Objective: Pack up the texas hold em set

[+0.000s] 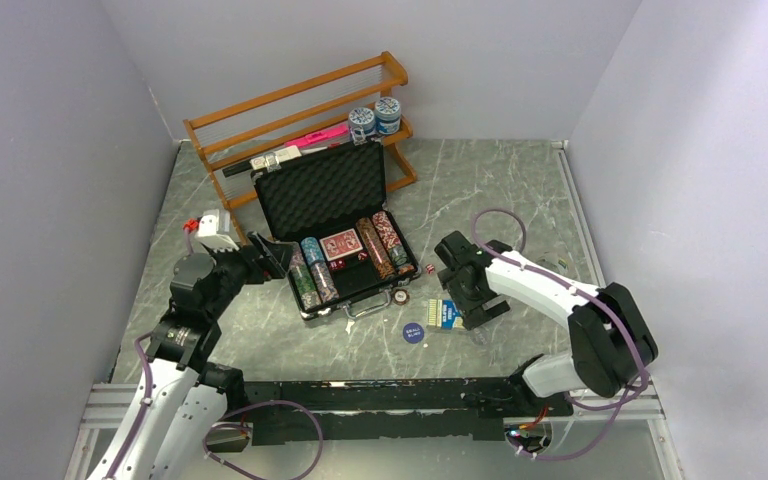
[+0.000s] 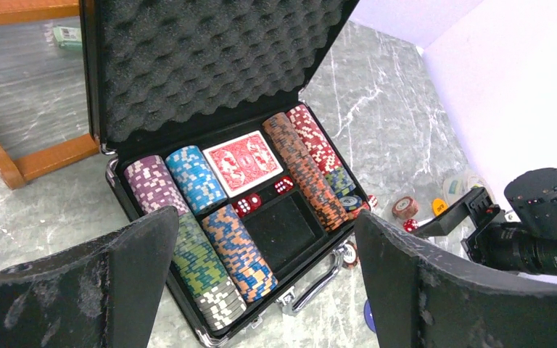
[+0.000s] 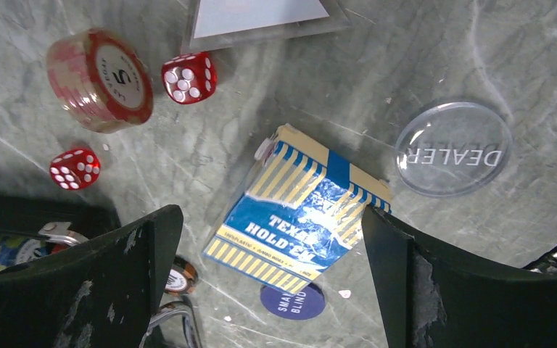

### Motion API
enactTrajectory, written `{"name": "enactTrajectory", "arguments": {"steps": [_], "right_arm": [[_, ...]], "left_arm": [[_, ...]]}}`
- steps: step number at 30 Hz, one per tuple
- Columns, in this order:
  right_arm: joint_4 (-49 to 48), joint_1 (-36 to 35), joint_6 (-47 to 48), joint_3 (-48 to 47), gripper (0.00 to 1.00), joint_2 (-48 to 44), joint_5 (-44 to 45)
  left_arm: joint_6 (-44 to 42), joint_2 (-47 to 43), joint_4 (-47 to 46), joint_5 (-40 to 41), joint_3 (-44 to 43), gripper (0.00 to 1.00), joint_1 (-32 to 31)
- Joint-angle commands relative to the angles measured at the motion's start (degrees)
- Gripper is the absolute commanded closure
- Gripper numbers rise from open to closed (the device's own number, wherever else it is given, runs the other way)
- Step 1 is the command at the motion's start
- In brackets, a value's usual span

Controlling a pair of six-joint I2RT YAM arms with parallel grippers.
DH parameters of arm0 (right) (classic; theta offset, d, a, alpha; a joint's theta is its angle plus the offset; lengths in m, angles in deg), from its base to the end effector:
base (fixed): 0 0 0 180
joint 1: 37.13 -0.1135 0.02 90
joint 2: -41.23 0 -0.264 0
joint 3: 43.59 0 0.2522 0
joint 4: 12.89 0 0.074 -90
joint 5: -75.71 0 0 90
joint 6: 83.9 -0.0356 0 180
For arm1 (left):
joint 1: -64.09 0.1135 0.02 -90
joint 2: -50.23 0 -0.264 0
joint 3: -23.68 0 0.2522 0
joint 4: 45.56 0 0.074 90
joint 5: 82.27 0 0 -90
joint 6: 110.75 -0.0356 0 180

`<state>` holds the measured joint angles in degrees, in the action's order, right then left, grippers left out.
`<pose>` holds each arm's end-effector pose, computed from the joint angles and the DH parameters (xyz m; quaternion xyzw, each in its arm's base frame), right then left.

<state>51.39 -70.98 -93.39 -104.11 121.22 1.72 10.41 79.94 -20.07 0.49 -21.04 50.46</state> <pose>0.1912 0.1164 0.1818 0.5423 0.8268 -0.0055 0.1491 0.1367 -0.0378 0.2898 -0.0770 0.7644 -0.2881 0.5717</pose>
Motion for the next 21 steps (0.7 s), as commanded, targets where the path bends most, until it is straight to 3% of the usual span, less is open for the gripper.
{"name": "enactTrajectory", "arguments": {"steps": [1, 8, 15, 21], "right_arm": [[-2.84, 0.18, -4.65, 1.16, 0.00, 1.53, -2.55], [-4.97, 0.14, -5.63, 3.02, 0.05, 2.57, -5.08], [1.76, 0.15, -3.15, -3.04, 0.03, 2.74, -1.59], [0.37, 0.28, -4.36, -1.99, 0.03, -0.04, -6.71]], "left_arm": [[0.80, 0.10, -2.34, -2.62, 0.33, 0.05, 0.05], [-0.94, 0.91, -1.06, -2.35, -0.78, 0.05, 0.00], [-0.86, 0.98, -1.10, -2.16, -0.39, 0.05, 0.01], [-0.55, 1.10, -0.75, -2.21, -0.57, 0.05, 0.00]]}}
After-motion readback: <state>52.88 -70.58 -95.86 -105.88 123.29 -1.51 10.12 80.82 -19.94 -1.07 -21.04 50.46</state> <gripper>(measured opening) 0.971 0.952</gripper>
